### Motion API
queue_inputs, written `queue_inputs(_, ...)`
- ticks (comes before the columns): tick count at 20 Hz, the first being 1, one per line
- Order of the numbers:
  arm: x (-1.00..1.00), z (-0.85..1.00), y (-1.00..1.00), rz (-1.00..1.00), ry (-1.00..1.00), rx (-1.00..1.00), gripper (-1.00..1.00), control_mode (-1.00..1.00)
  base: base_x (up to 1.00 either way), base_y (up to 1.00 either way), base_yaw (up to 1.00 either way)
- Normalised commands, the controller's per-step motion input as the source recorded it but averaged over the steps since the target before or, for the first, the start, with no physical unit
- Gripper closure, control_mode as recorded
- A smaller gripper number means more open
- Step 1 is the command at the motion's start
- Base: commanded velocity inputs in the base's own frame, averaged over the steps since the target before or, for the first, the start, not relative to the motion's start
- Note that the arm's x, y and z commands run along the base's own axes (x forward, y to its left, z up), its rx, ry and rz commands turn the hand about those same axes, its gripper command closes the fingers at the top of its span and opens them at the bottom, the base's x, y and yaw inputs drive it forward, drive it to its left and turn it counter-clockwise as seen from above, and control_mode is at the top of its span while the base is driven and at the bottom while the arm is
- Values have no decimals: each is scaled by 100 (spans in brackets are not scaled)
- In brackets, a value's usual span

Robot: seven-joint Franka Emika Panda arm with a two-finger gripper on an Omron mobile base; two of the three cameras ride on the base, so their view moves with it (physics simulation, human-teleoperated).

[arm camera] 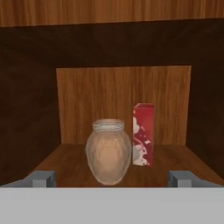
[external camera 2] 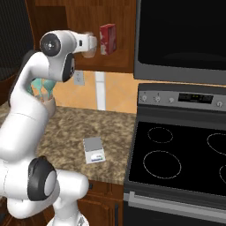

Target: Pick the honey bottle and place it on the digital scale for weighing, and close the cabinet.

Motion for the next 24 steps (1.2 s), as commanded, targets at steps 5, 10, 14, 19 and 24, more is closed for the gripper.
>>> queue_inputs(5,61,2,0,0,0,0,-100,-100,0,0,0)
queue_inputs(10,63,0,0,0,0,0,-100,-100,0,0,0)
queue_inputs(14,41,0,5,0,0,0,-100,-100,0,0,0)
queue_inputs(19,53,0,2,0,0,0,-100,-100,0,0,0)
queue_inputs(24,49,0,8,0,0,0,-100,-100,0,0,0)
